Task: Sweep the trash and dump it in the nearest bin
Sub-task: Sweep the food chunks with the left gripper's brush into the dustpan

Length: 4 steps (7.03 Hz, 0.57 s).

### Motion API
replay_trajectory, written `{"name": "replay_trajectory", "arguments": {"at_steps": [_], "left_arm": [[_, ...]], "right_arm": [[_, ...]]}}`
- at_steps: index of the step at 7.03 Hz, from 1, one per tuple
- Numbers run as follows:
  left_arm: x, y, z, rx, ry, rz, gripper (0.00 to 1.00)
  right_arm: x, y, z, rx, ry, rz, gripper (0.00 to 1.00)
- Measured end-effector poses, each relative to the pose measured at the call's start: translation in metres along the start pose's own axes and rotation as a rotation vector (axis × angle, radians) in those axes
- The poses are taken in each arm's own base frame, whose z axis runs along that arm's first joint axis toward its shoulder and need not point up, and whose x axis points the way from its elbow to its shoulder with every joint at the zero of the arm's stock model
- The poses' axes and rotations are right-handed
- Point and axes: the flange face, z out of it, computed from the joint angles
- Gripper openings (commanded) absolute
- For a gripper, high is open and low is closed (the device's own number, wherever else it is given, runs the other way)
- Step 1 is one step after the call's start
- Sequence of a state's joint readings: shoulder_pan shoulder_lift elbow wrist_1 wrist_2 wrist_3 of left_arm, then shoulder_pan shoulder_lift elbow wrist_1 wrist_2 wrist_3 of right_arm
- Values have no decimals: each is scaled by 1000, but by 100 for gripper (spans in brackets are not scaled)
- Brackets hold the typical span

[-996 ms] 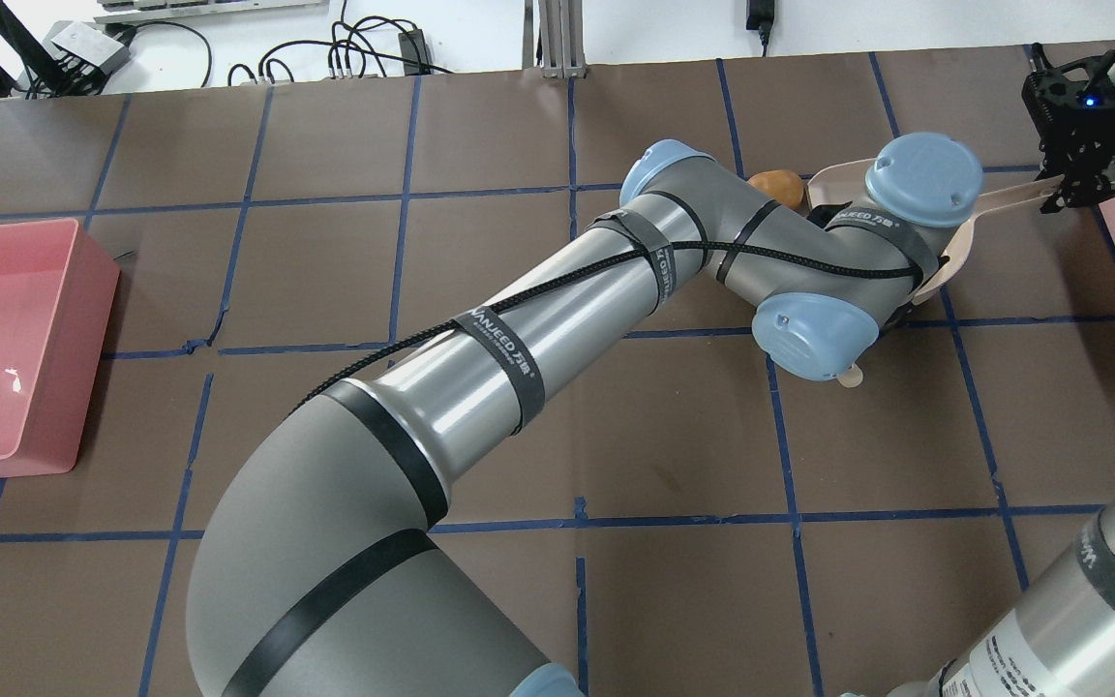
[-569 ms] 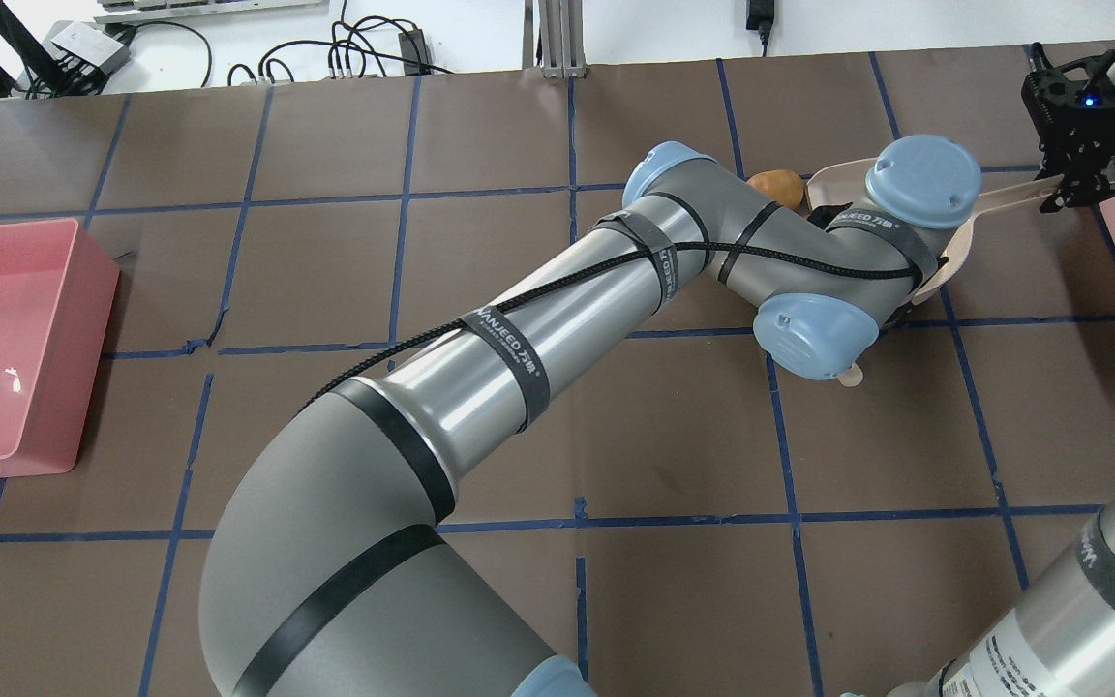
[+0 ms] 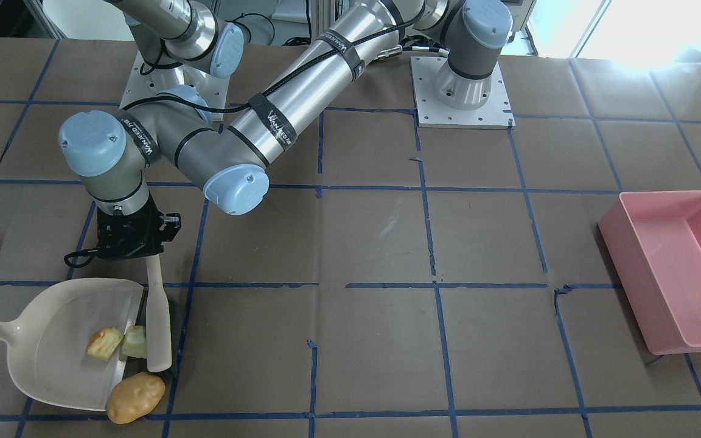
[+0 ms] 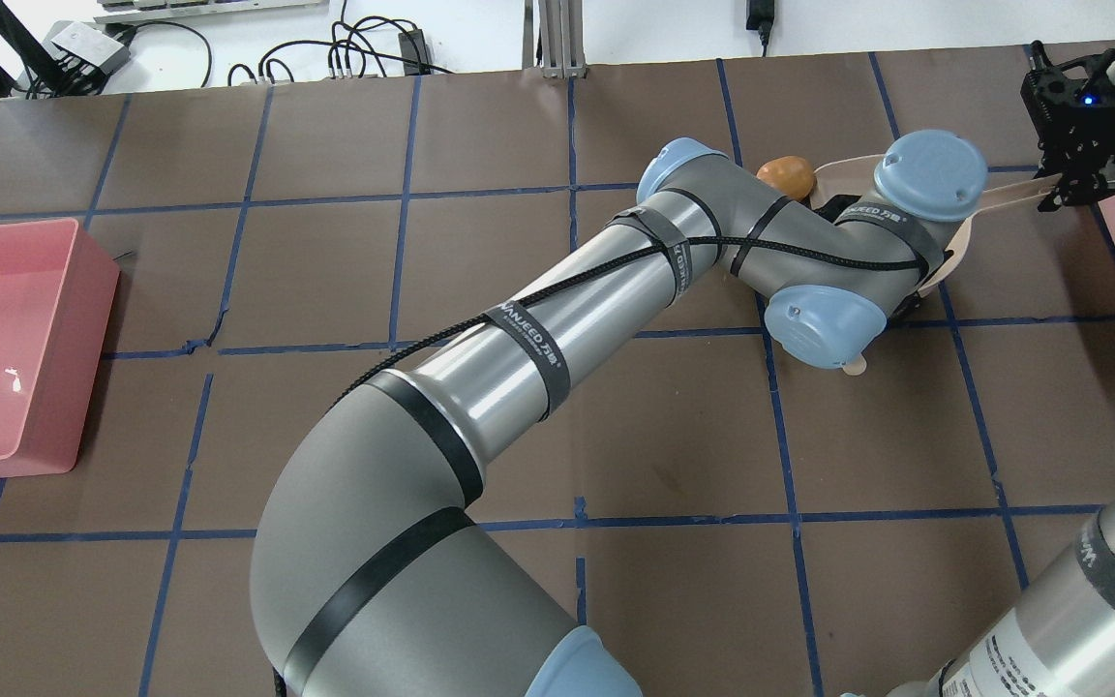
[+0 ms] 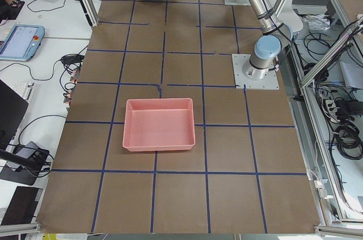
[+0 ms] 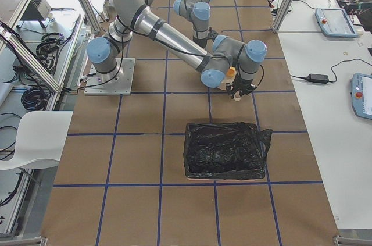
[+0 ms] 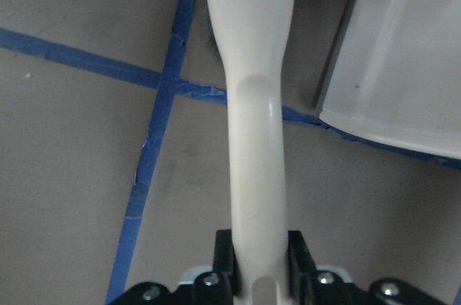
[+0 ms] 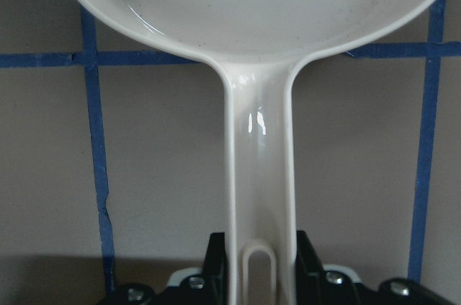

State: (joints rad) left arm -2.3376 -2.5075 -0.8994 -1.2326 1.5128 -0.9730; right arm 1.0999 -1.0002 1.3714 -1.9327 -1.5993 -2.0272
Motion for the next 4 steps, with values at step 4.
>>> {"name": "replay_trajectory", "arguments": {"at_steps": [4], "left_arm": [[22,46,2,41,-32,290,0]], "right_arm": [[0,0,0,5,2,4,0]]}}
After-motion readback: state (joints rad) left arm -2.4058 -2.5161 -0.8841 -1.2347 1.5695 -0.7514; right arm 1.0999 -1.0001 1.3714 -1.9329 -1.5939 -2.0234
